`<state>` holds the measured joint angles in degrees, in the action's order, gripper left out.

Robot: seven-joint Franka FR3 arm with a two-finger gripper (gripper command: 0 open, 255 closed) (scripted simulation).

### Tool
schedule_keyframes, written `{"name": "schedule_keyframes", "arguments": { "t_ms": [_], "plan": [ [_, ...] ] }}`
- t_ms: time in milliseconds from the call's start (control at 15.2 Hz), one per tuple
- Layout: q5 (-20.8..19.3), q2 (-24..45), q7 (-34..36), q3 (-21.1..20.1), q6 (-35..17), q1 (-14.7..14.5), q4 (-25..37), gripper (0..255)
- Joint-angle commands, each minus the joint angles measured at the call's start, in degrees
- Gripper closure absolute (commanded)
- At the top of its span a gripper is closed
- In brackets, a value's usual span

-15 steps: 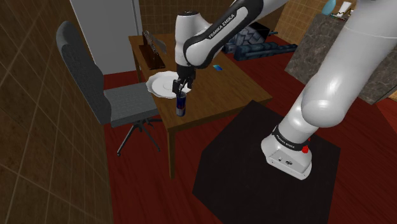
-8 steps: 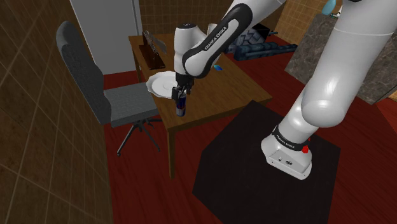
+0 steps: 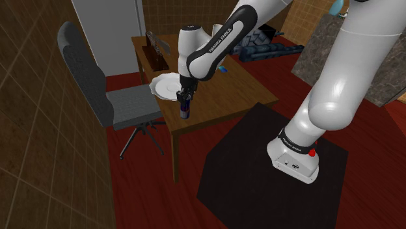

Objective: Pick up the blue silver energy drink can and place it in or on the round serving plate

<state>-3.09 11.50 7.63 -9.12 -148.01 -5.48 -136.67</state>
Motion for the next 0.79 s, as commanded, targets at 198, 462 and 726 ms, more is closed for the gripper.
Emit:
{"name": "schedule_keyframes", "arguments": {
  "t_ms": [198,462,726],
  "plan": [
    [0.0,0.0,0.01,0.0,0.01,0.0,0.0,255],
    [0.0,-0.01,0.0,0.0,0.01,0.0,0.0,255],
    [0.69,-2.09,-0.48,-0.25,2.2,0.15,0.14,255]
  ]
}}
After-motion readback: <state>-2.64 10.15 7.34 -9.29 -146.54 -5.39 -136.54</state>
